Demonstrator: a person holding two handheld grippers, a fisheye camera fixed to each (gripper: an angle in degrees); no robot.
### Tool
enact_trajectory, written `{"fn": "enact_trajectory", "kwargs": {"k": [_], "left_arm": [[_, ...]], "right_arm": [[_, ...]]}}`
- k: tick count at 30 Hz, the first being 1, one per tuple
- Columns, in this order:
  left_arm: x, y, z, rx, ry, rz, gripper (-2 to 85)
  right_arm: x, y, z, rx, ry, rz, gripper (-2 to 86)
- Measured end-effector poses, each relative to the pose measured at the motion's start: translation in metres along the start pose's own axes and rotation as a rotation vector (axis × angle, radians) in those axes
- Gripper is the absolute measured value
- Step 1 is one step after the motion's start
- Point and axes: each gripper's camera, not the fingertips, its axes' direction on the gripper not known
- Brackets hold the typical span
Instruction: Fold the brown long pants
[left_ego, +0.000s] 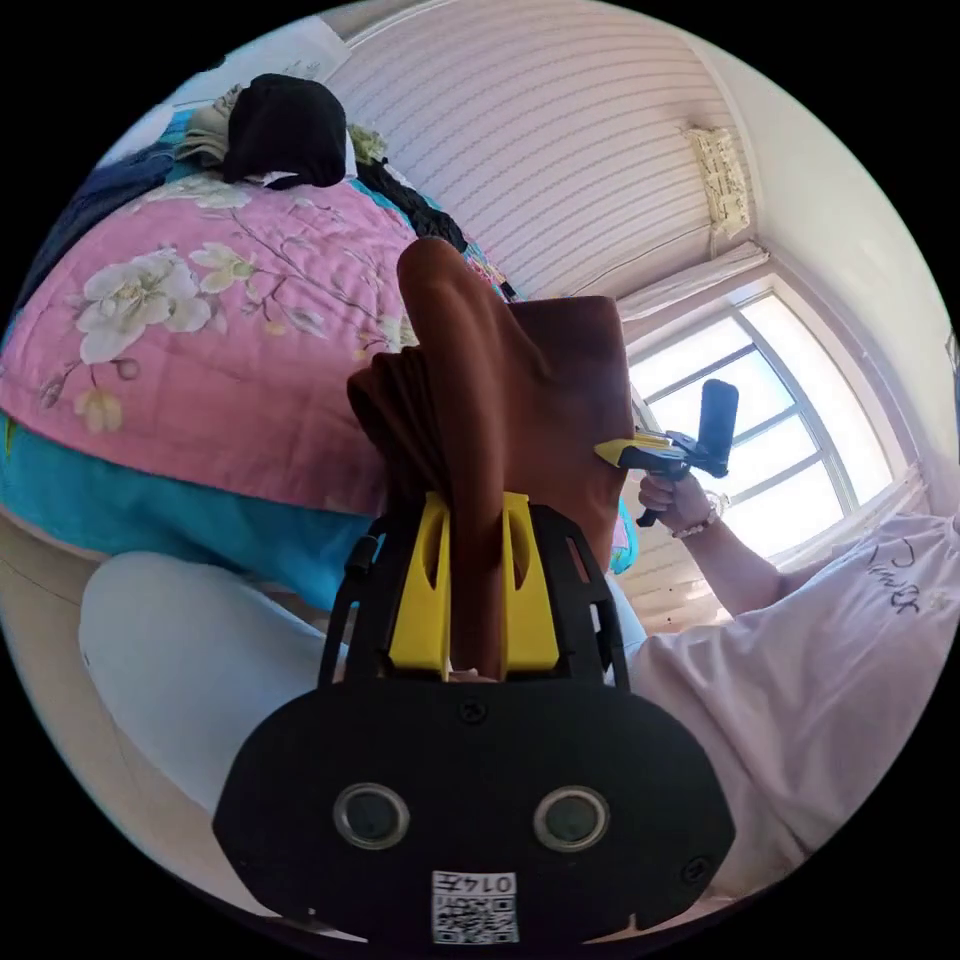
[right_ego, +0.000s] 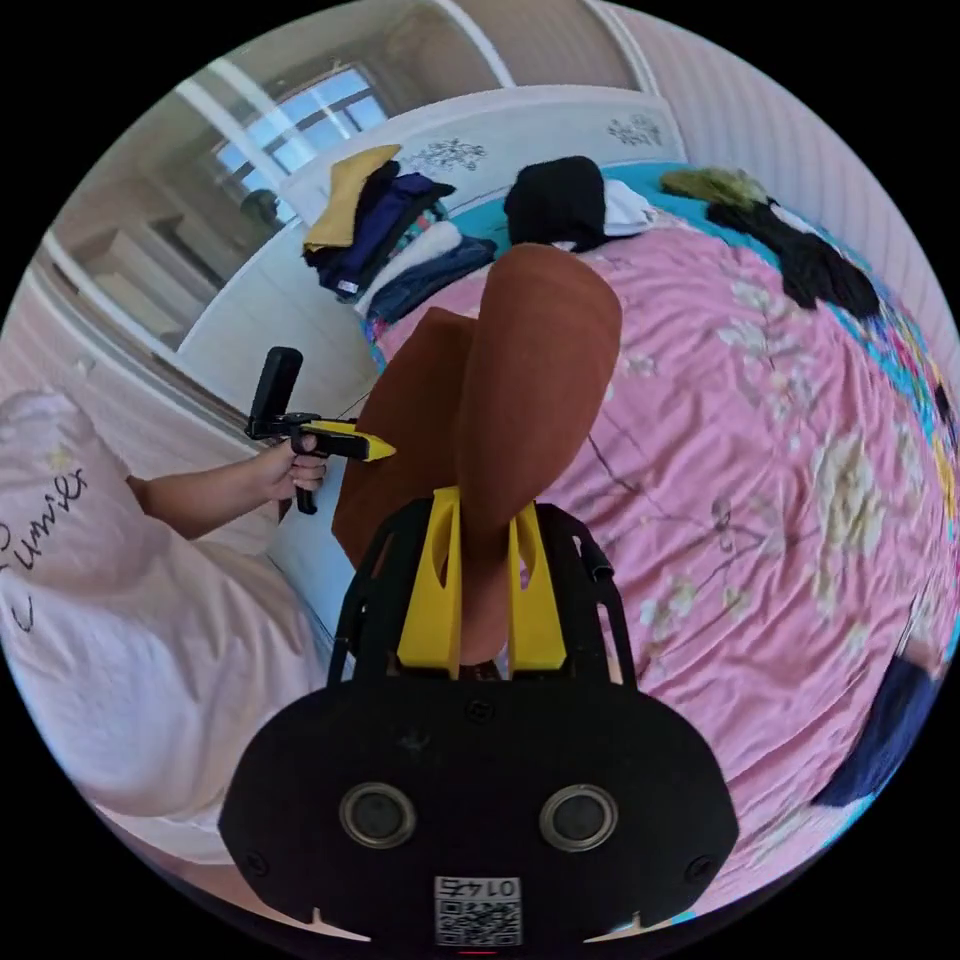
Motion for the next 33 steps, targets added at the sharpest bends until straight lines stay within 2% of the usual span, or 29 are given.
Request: {"fn": "enact_trajectory", "kwargs": {"k": [2, 5, 10, 12, 13, 16, 17, 19, 21, 22, 27, 33], "left_arm": [[0.008, 0.016, -0.023, 0.165, -0.018, -0.026, 7.5], [0.025, 0.012, -0.047, 0.384, -0.086, -0.033, 7.5], [0.032, -0.075, -0.074, 0.665, -0.138, 0.091, 7.5], [0.026, -0.128, -0.084, 0.752, -0.175, 0.091, 7.8], [0.013, -0.166, -0.088, 0.792, -0.190, 0.013, 8.0], [-0.035, -0.252, -0.080, 0.797, -0.283, -0.151, 9.0], [-0.058, -0.280, -0.068, 0.753, -0.350, -0.220, 9.3], [-0.088, -0.310, -0.044, 0.615, -0.472, -0.304, 9.9], [-0.105, -0.314, -0.041, 0.666, -0.425, -0.324, 10.5], [-0.111, -0.313, -0.047, 0.699, -0.330, -0.363, 10.4], [-0.084, -0.309, -0.042, 0.591, -0.389, -0.250, 11.0], [0.001, -0.223, -0.019, 0.592, -0.404, 0.001, 8.8]], "right_arm": [[-0.028, -0.042, -0.010, -0.017, 0.014, -0.251, 6.7], [-0.041, -0.106, -0.021, -0.028, 0.009, -0.456, 6.8], [-0.021, -0.244, -0.045, 0.052, 0.010, -0.553, 7.5], [-0.005, -0.310, -0.049, 0.075, 0.058, -0.503, 8.3], [0.010, -0.355, -0.047, 0.089, 0.090, -0.419, 9.1], [0.050, -0.427, -0.023, 0.170, 0.274, -0.145, 8.2], [0.065, -0.438, 0.000, 0.152, 0.291, -0.026, 7.3], [0.079, -0.444, 0.045, 0.050, 0.218, 0.041, 7.1], [0.079, -0.445, 0.087, -0.051, 0.172, 0.017, 7.1], [0.074, -0.444, 0.107, -0.094, 0.187, -0.027, 7.0], [0.072, -0.438, 0.122, -0.122, 0.185, -0.063, 6.1], [0.078, -0.389, 0.074, 0.027, 0.123, -0.032, 4.8]]}}
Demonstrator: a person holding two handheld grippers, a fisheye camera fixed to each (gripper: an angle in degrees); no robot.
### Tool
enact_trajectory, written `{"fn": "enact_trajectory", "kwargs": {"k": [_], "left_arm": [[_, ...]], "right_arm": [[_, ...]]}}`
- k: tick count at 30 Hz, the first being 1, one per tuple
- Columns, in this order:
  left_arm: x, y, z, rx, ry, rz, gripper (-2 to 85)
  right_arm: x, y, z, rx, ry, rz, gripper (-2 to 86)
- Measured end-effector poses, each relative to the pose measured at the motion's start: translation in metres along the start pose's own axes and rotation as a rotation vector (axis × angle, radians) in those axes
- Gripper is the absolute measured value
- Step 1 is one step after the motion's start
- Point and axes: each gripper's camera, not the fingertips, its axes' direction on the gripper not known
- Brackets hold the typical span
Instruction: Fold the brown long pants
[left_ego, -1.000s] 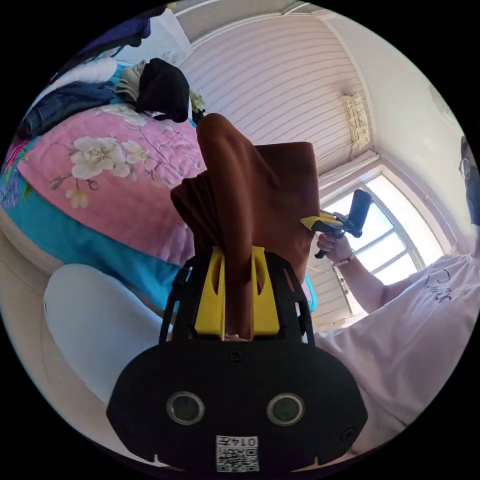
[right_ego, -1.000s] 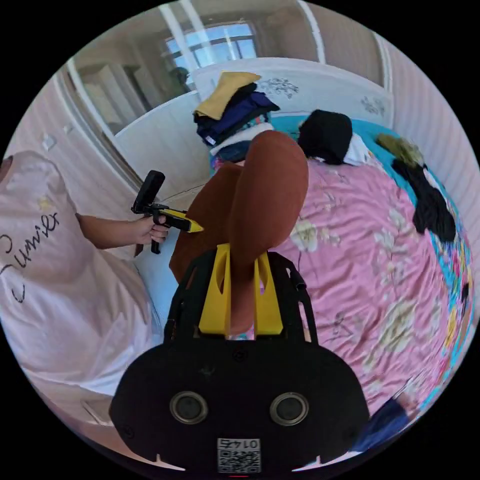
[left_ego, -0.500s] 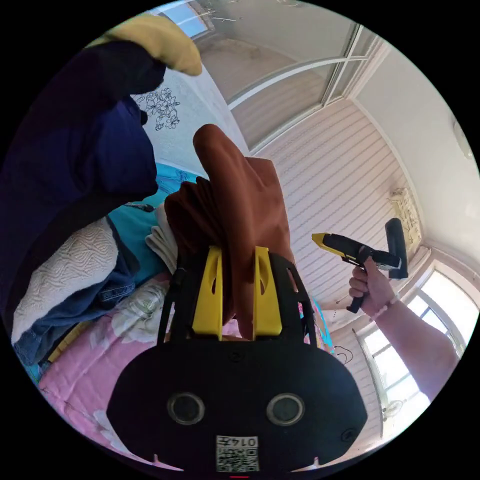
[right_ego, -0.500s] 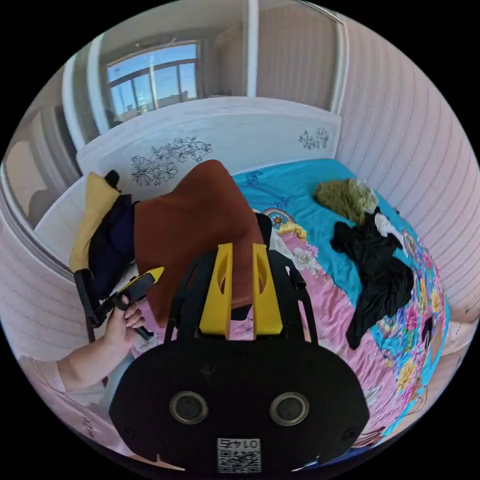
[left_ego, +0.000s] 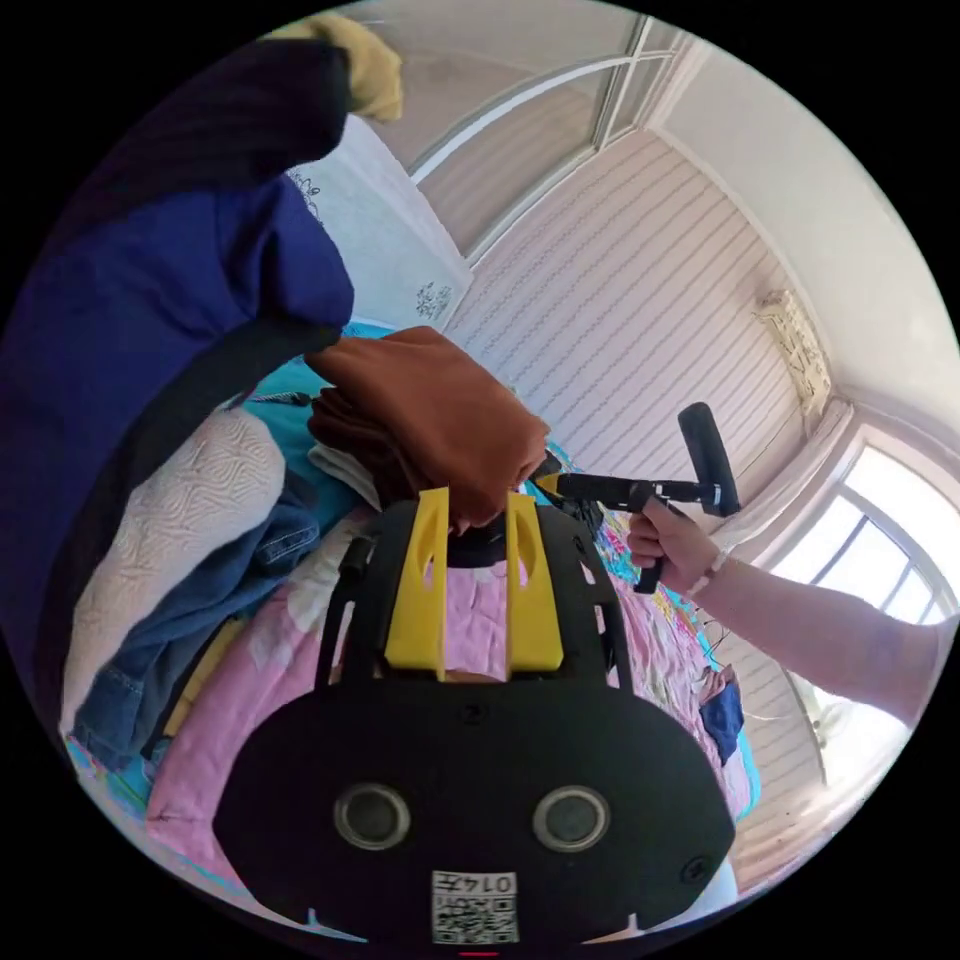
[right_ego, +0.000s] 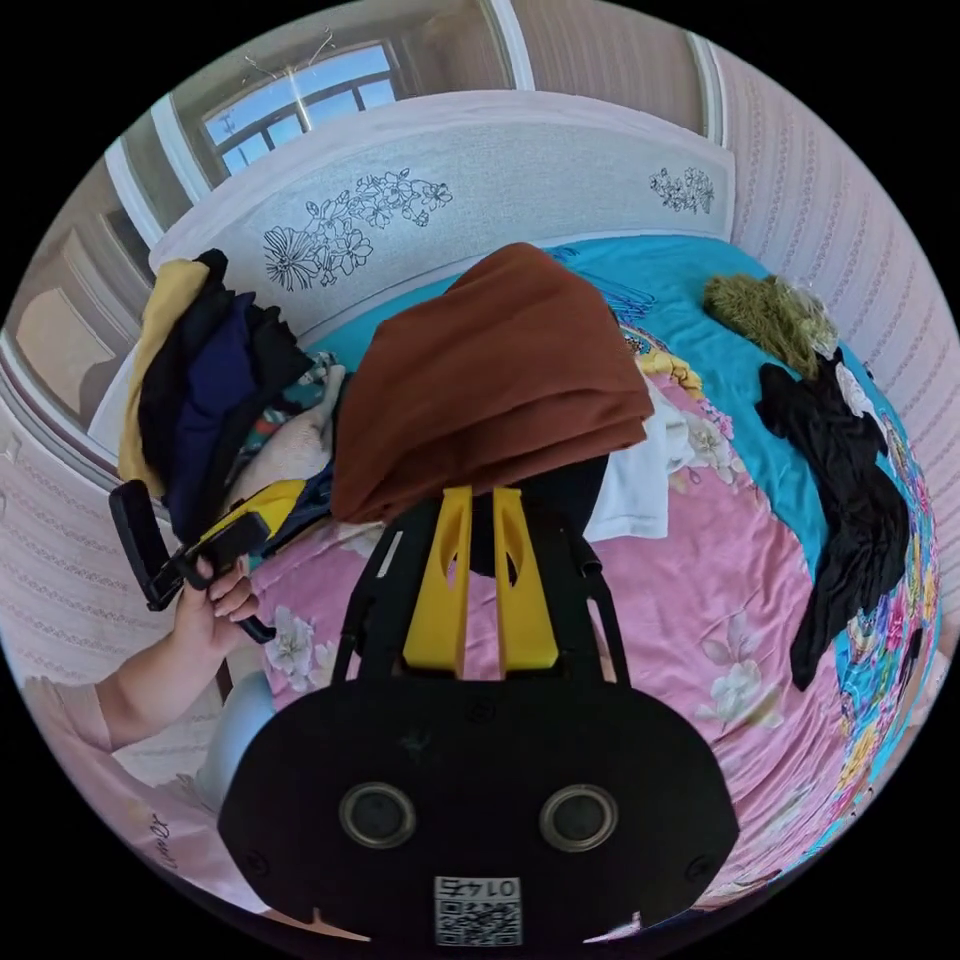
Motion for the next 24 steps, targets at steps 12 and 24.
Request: {"fn": "enact_trajectory", "kwargs": {"k": [12, 24], "left_arm": [[0.303, 0.197, -0.006, -0.345, 0.286, 0.676, 0.8], [0.586, 0.283, 0.120, -0.404, 0.570, 1.157, 4.8]], "right_arm": [[0.044, 0.428, -0.121, -0.012, 0.158, 0.561, 10.1], [0.088, 0.645, -0.252, 0.182, 0.727, 0.956, 10.5]]}}
